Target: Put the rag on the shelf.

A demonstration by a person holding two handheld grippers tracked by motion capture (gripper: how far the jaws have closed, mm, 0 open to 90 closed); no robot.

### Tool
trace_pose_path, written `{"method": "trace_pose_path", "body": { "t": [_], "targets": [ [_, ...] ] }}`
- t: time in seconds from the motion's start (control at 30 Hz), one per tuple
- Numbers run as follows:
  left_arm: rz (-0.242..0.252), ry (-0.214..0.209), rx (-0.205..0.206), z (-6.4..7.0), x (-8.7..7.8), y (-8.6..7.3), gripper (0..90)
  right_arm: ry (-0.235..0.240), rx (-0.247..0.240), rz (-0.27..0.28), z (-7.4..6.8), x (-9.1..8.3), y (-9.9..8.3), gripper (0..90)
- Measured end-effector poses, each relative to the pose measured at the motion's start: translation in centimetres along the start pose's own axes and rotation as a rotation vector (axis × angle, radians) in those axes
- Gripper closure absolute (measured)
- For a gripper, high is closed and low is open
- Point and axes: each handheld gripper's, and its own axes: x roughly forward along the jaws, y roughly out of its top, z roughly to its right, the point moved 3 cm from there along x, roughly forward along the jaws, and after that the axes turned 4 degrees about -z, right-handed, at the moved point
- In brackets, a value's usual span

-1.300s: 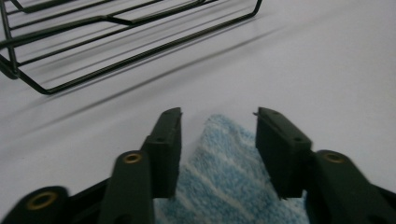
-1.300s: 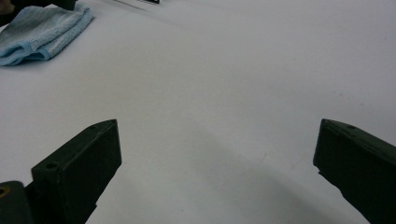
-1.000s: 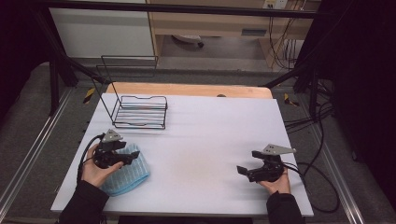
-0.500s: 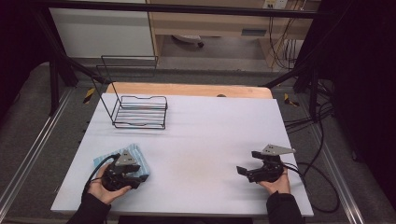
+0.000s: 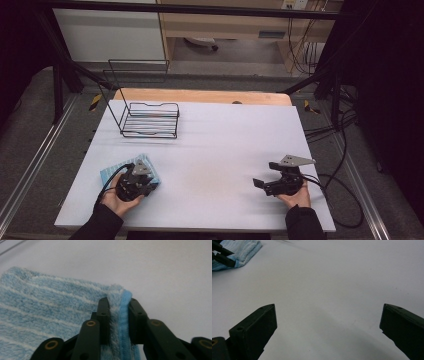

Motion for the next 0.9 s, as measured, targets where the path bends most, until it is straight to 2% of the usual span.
{"method": "trace_pose_path", "body": {
  "t": [0.13, 0.23, 0.37, 0.67, 0.8, 0.9],
  "targets": [
    [-0.006, -0.024, -0.009, -0.4, -0.1, 0.3, 77.8, 0.000, 0.000, -0.003, 0.0, 0.0, 0.0, 1.5],
    [0.014, -0.059, -0.039, -0.9, -0.2, 0.4, 79.8, 0.000, -0.001, -0.004, 0.0, 0.1, 0.0, 1.6],
    [0.051, -0.081, -0.067, -1.1, -0.5, 1.1, 80.2, 0.002, 0.003, -0.008, 0.0, 0.1, 0.0, 1.6],
    [0.088, -0.140, -0.123, 0.4, -0.2, 4.0, 80.0, 0.004, 0.005, -0.013, -0.1, 0.3, 0.0, 2.0],
    [0.104, -0.140, -0.149, 0.7, 0.7, 5.9, 79.4, 0.005, 0.005, -0.010, -0.1, 0.3, 0.0, 2.3],
    [0.099, -0.133, -0.147, 0.6, 1.7, 6.8, 78.5, 0.007, 0.004, -0.008, -0.1, 0.3, 0.0, 2.5]
  ]
}}
